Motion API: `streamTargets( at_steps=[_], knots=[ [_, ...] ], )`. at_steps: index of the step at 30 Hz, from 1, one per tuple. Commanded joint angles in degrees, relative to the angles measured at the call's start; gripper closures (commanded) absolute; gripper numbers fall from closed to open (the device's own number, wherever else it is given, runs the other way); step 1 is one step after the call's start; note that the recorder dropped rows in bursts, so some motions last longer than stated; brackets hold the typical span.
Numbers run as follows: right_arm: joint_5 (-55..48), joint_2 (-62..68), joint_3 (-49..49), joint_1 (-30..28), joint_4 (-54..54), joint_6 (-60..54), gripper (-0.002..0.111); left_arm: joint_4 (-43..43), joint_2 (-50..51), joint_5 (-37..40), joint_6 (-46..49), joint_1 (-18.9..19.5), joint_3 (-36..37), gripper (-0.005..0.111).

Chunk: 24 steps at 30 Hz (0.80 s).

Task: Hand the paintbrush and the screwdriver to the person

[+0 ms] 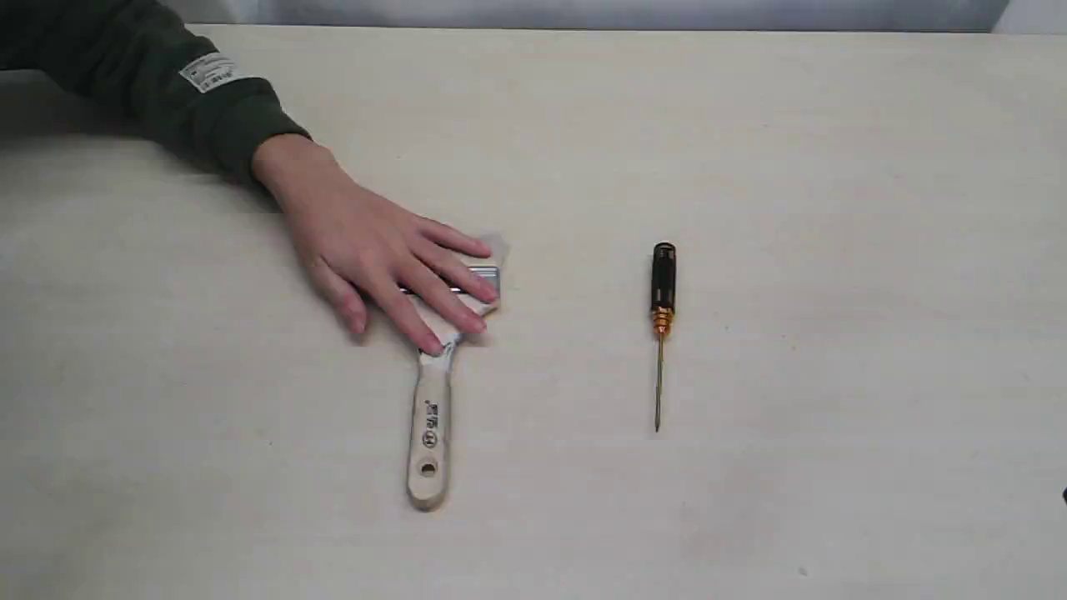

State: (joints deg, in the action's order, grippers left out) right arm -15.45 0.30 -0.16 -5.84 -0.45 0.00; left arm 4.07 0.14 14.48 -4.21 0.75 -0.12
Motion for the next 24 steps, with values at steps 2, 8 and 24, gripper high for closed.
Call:
streamTargets(
  at_steps=[2,8,24],
  knots=[
    [0.9,-0.3,0.2,0.0,-0.4,0.0,0.104,-0.3,-0.1,-0.1,-0.1,-0.1,0.1,0.107],
    [1.0,-0.3,0.2,0.0,-0.4,0.0,0.104,-0.3,-0.1,-0.1,-0.1,-0.1,0.1,0.107],
    [9.1,-0.3,0.2,0.0,0.0,0.9,0.104,-0.3,-0.1,-0.1,-0.1,-0.1,0.1,0.107]
  ],
)
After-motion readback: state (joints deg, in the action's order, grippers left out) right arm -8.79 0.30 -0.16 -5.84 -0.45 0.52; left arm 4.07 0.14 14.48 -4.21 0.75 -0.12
